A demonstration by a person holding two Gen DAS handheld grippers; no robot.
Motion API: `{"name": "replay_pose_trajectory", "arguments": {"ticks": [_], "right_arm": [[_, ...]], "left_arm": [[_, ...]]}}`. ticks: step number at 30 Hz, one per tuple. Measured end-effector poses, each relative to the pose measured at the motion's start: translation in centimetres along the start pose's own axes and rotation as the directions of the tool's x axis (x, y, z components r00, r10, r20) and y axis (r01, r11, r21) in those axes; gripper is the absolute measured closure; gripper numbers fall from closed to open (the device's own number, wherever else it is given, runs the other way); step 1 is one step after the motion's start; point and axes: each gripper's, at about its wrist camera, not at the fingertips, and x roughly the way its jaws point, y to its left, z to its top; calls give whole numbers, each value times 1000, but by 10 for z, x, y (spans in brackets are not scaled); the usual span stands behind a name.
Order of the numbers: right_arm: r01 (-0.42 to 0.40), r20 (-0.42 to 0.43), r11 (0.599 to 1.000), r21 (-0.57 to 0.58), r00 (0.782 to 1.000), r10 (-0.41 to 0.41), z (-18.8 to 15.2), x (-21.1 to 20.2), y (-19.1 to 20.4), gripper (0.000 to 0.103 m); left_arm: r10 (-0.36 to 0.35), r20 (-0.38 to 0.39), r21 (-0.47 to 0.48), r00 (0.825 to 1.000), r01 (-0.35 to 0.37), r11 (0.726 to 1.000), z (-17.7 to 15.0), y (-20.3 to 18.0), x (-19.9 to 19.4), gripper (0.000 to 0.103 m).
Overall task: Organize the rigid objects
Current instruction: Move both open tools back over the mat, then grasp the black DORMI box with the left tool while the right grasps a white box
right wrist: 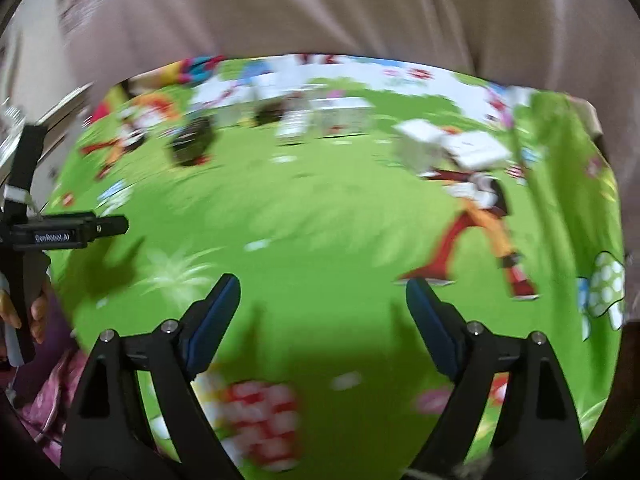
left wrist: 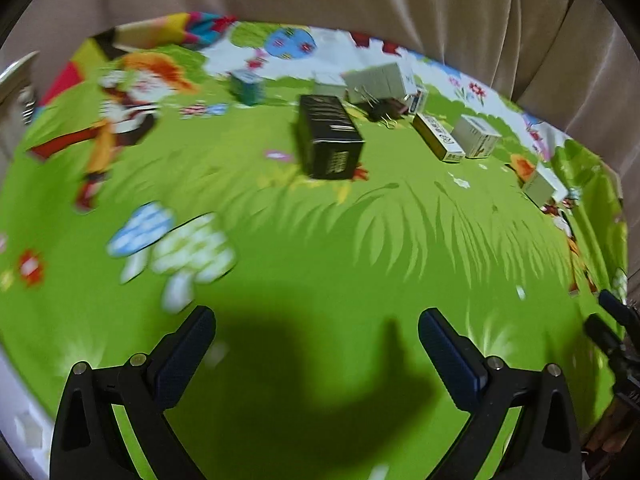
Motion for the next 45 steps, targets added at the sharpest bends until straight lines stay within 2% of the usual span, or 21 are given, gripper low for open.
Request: {"name": "replay_pose_trajectory", "arguments": {"ticks": [1,4,6,10,15,16,18,24,28,31,35,37,38,39,40,42,45], "right_arm": [[11,-9,1000,16,1000,-11,5,8,-12,15],[38,-94,999,16,995,-37,22,43,-42,15],[42,-135,999,-4,990,-42,36,73,-56,13],[31,-148,996,-89,988,-44,80,119,-68,9],[3,-154,995,-103,988,-19,124,164,-82,9],[3,-153,994,-105,988,-19,125,165,-82,18],[-7,-117,994,-110,993,-6,120,154,-78,50],[-18,-102,987,-162,995,1,68,100,-48,51],[5,-92,980,-198,996,-23,48,85,-31,51],[-1,-96,983,-184,995,-17,49,88,-33,51],[-10,-98,985,-170,995,-7,50,87,-35,50],[-10,-98,985,-170,995,-7,50,87,-34,50],[-10,-98,986,-169,995,-7,50,86,-34,50],[-9,-98,986,-169,995,-8,50,86,-33,50],[-9,-98,985,-170,995,-8,50,86,-34,50],[-10,-98,986,-169,995,-7,50,86,-34,50],[-14,-99,986,-164,995,-3,50,87,-34,50]], "left_arm": [[5,-10,-4,1000,-5,1000,4,-4,8,0],[98,32,55,995,-100,993,9,-20,22,0],[76,57,59,995,-80,995,8,-22,21,0],[71,60,64,996,-75,995,6,-20,17,0],[71,60,63,996,-75,995,7,-22,19,0],[70,60,64,996,-74,995,8,-21,19,0],[68,59,66,996,-72,995,9,-21,21,0],[74,57,62,996,-78,995,12,-24,24,0],[95,33,36,995,-96,995,24,-23,31,0],[135,-5,-19,991,-135,991,54,-23,50,0],[159,-19,-52,987,-160,986,101,-21,81,0],[160,-19,-64,987,-161,985,114,-17,90,1],[155,-1,-60,988,-154,986,117,-16,91,18],[149,41,-34,988,-147,989,117,-17,86,42],[107,62,14,992,-108,994,113,-21,80,64],[35,55,61,998,-39,997,96,-25,68,64],[38,91,127,995,-49,991,56,-32,45,64]]}}
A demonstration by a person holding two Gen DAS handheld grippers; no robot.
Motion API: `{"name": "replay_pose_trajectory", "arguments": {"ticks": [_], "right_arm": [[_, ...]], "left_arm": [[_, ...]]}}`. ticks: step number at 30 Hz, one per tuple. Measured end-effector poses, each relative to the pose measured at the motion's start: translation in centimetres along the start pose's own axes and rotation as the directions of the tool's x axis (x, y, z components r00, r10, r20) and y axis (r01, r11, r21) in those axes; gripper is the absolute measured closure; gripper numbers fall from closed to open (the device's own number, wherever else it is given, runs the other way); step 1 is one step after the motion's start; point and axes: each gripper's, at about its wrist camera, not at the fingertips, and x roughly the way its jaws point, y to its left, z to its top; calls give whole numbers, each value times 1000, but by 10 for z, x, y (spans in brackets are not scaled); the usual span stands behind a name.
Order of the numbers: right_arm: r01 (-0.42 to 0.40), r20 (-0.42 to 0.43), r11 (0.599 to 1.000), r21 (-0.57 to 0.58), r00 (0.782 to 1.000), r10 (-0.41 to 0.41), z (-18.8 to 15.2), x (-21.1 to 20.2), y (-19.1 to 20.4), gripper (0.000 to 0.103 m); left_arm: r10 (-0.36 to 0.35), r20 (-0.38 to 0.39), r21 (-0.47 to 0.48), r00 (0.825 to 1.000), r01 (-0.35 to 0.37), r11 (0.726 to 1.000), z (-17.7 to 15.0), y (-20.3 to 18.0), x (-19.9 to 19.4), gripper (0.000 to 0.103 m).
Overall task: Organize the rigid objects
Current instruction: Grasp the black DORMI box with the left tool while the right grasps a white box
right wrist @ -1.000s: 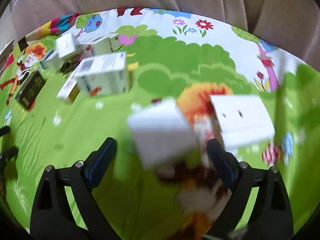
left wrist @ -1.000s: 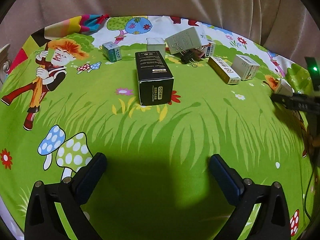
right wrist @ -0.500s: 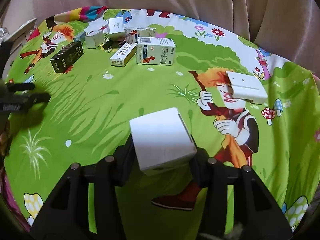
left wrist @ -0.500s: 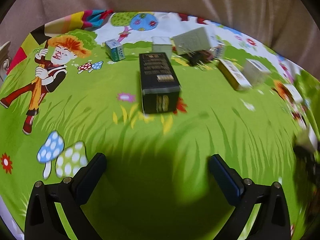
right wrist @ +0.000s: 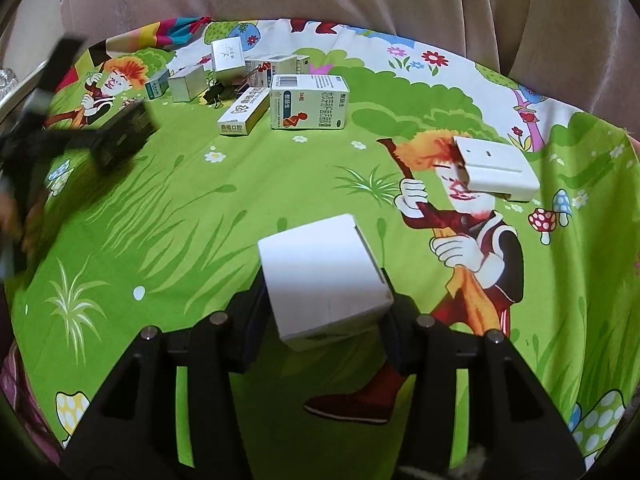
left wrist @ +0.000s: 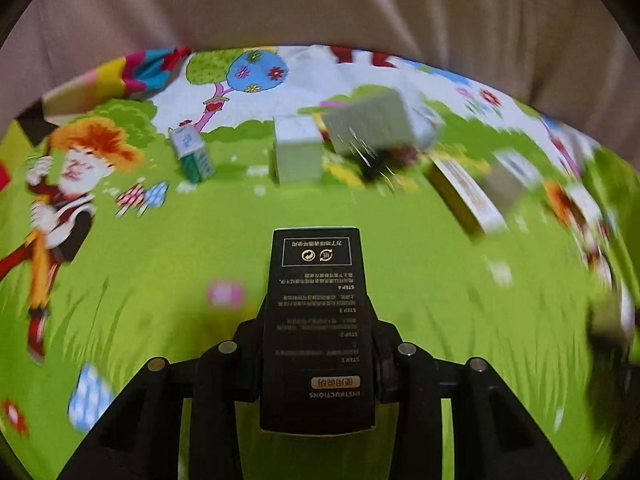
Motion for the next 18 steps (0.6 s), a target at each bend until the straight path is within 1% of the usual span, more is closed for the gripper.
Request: {"name": "replay_pose_trajectory", "arguments": {"ticks": [2,4,9,12,18], "right_arm": [[1,0,1000,0,1000,-1,0,0,0,50],[2,1,1000,-1,1000,-2,0,0,1,50],[1,1,1000,-2,1000,-1,0,0,0,50],[0,2,1000,-1,1000,0,-1,0,1,50],[0,2,1000,-3,1000,0,-1,0,1,50]], "left_arm": [[-13,25,28,1000,12,1000,-23,-4,-18,64],[-25,28,23,999,24,999,-32,-4,-27,64],[-15,28,32,1000,14,999,-32,-7,-27,63],[-24,27,28,999,23,999,-31,-2,-24,63],[-16,28,37,999,15,999,-31,0,-22,63]]}}
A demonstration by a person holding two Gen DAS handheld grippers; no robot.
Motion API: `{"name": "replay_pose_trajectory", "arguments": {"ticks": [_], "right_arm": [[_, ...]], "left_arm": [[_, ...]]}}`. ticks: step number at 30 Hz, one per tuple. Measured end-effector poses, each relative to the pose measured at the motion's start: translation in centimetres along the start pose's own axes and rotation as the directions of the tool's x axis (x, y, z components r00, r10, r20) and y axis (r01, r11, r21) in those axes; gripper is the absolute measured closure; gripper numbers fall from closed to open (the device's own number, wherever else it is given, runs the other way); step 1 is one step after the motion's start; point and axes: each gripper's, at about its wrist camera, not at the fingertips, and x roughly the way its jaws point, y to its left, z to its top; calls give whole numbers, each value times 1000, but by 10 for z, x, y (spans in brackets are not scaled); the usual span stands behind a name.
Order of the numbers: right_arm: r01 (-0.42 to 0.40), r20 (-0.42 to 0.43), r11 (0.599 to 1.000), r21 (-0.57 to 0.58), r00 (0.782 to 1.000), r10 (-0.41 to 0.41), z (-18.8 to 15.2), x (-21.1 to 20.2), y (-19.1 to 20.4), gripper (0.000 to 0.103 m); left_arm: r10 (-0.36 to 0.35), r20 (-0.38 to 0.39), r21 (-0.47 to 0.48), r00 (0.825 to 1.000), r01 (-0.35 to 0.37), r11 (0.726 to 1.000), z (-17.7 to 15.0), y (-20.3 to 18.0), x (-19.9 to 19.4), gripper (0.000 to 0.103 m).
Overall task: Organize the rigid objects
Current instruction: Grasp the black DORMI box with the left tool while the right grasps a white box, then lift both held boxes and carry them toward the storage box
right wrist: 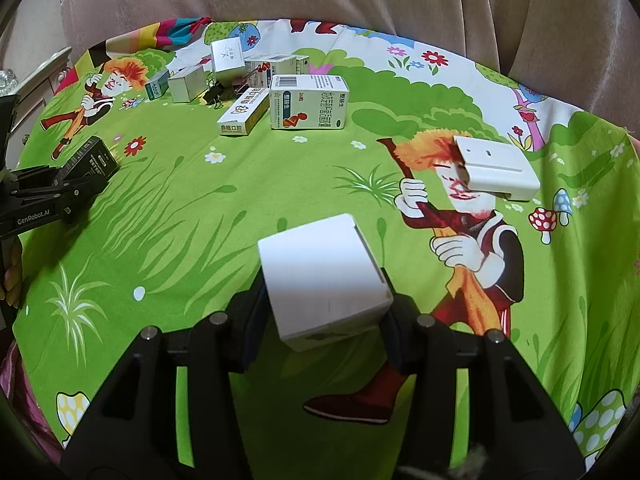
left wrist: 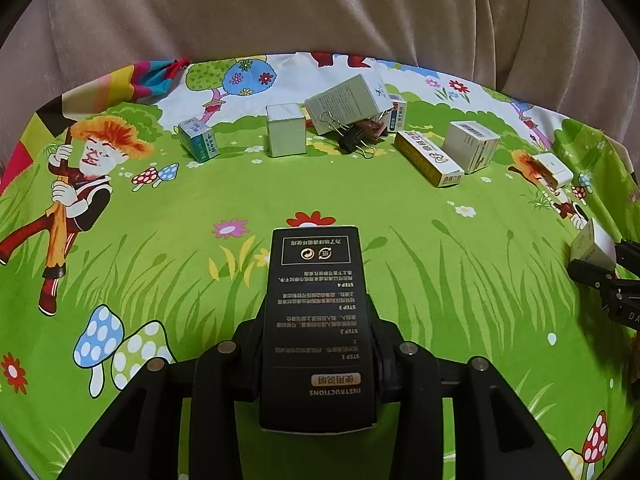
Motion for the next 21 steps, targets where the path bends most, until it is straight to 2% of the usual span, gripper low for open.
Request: {"name": "replay_pose_trajectory", "arguments": {"ticks": [4,7,11,14,16,17,18,19,20,21], "right_arm": [[0,-3,1000,18,1000,1,1,0,-1,50],[37,-3,996,76,999,-37,-4,-8,4,50],[8,122,988,152,992,-26,-17,-46,31,50],[12,238,989,145,970,-47,-18,-83,55,50],[42,341,992,123,936,-82,-13,-115,70,50],[54,396,991,122,913,-98,-10,-130,75,50],[61,472,991,120,874,-111,-10,-151,82,50],[80,536,990,118,834,-131,-11,-168,88,50],[104,574,988,116,804,-152,-12,-178,94,50],[131,624,985,112,762,-172,-15,-192,100,50]], "left_arm": [[5,-9,-4,1000,-5,1000,-2,-2,-2,63],[-51,-24,-62,998,50,997,-11,-5,-18,63],[-52,78,-44,996,55,997,-19,-17,-63,63],[-45,190,-34,981,52,998,-16,-23,-103,63],[-32,257,-30,966,41,999,-14,-26,-125,63],[-16,316,-34,949,28,999,-14,-27,-141,63],[-8,354,-36,935,23,999,-13,-28,-152,63],[3,405,-38,915,14,999,-14,-29,-166,63],[11,434,-38,901,7,999,-13,-30,-174,63],[24,487,-34,873,-8,999,-16,-32,-187,63]]}}
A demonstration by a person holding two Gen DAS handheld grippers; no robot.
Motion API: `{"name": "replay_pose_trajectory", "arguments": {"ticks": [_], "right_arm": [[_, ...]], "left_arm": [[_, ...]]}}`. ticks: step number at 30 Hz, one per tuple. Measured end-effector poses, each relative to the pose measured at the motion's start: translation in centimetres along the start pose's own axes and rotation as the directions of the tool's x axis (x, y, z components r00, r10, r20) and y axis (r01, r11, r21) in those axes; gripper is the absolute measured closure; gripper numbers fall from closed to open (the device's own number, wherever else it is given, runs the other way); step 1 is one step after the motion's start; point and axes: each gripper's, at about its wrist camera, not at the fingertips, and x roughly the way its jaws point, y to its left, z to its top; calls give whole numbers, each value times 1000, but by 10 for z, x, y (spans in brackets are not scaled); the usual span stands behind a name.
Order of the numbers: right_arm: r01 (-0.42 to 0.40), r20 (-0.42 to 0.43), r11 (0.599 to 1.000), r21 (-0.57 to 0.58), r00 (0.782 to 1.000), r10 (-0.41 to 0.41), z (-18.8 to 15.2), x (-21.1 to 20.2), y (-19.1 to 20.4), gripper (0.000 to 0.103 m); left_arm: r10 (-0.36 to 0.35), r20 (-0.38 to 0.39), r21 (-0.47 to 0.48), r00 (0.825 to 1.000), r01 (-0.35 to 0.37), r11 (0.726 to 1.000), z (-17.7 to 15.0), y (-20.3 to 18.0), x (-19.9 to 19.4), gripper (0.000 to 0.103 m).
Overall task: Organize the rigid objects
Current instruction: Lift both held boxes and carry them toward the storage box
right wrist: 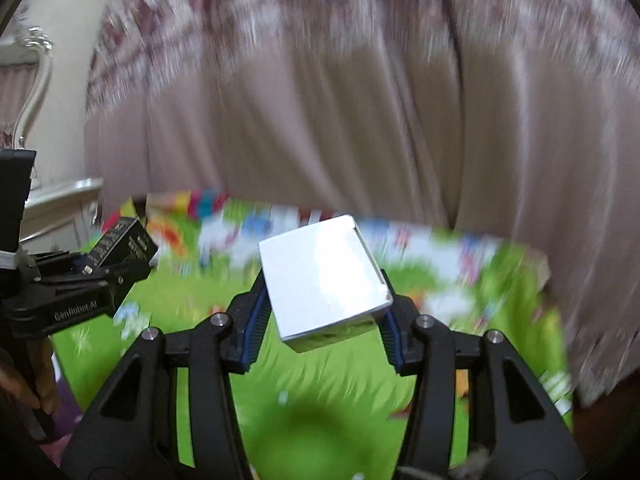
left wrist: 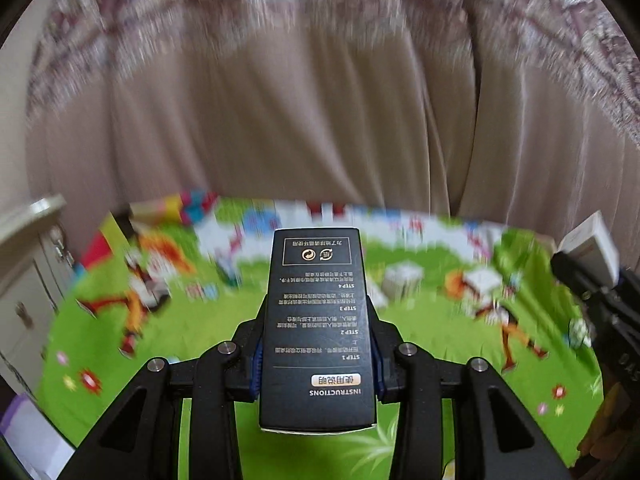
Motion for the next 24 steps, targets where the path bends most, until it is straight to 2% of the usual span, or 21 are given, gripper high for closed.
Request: {"name": "replay_pose_trajectory", "arguments": {"ticks": [2,4,9,12,19,24], "right_arm": [[25,106,999,-31,994,-22,8,-23,9,50],[40,147,999,-37,989,-35,12,-34,15,50],[39,201,998,-51,979,-28,19,-51,28,50],[48,259,996,-79,966,-27,25,-65,39,50],[5,272,991,-132,962,31,27,-76,58,50],[-30,266,988,-149,961,69,26,-79,68,50]], "left_arm": [[13,65,23,998,-15,1000,6,-3,-14,63],[15,115,51,993,-21,998,9,-7,-27,63],[15,154,58,988,-24,998,7,-9,-49,63],[29,178,70,984,-42,997,7,-9,-59,63],[32,146,57,989,-40,998,-2,3,-71,63],[68,137,38,988,-74,997,-13,20,-81,63]]}}
